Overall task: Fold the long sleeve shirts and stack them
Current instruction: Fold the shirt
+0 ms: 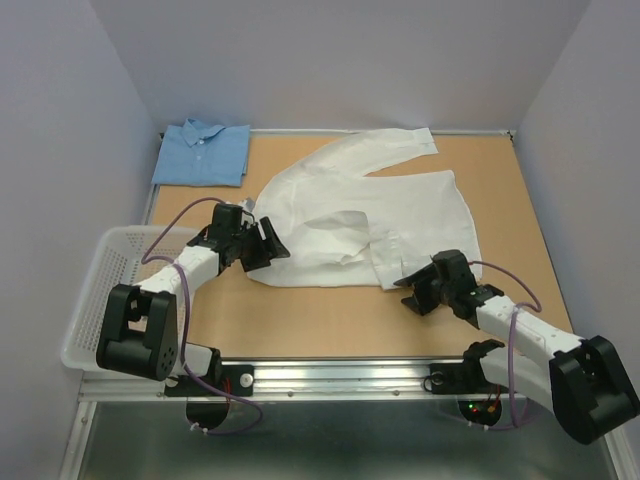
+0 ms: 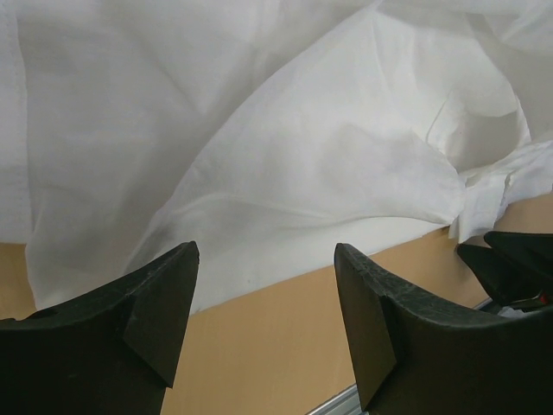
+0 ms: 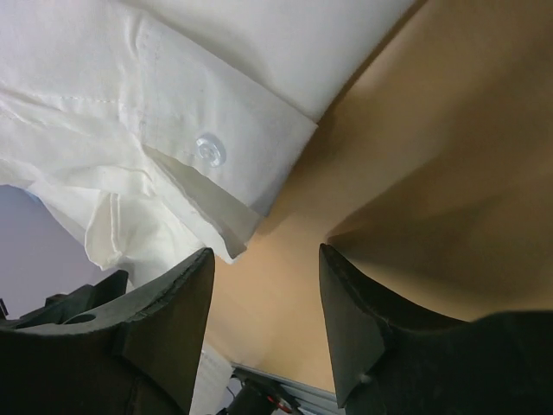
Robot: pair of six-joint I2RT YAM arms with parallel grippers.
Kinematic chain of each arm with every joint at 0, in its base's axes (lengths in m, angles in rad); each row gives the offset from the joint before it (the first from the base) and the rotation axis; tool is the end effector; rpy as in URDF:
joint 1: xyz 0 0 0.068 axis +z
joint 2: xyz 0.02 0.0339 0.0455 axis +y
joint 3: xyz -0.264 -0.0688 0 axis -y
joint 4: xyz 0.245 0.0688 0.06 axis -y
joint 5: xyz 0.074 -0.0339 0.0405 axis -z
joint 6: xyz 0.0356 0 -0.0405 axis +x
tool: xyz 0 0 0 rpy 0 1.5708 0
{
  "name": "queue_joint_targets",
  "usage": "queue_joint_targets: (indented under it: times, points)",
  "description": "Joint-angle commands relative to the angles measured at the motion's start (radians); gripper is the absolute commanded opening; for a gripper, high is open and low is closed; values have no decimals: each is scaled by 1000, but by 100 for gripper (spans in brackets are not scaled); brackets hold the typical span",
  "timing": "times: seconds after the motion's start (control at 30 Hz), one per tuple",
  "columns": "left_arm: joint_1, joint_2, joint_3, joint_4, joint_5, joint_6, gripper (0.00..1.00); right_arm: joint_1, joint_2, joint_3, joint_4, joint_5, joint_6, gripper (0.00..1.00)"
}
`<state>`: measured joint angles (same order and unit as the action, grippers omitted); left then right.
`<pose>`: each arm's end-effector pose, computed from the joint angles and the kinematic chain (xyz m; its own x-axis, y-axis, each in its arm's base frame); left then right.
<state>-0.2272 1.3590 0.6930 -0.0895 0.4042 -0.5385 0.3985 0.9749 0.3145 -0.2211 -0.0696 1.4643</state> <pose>0.2618 -0.0749 0.1942 -0.8228 -0.2937 -0.4866 0.0746 0.7929 -0.6048 0.1574 0.0689 0.1446 -0.5010 0.8653 -0.0142 0.6617 0.3937 0.6381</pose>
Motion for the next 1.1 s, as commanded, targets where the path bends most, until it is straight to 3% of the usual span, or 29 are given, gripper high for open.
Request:
queue_joint_targets:
  times: [0.0,0.27,0.7,1.07]
  points:
    - [-1,6,-18,36,22,15,75,5,77,90,111,-27,10,57]
    - [-4,6,-30,42,13,12,75,8,33,54,112,43,61,55]
    - [-4,25,-44,53,13,17,75,31,179,98,118,34,33,52]
    - [-4,66,-73,71,2,20,75,33,153,93,120,96,8,5]
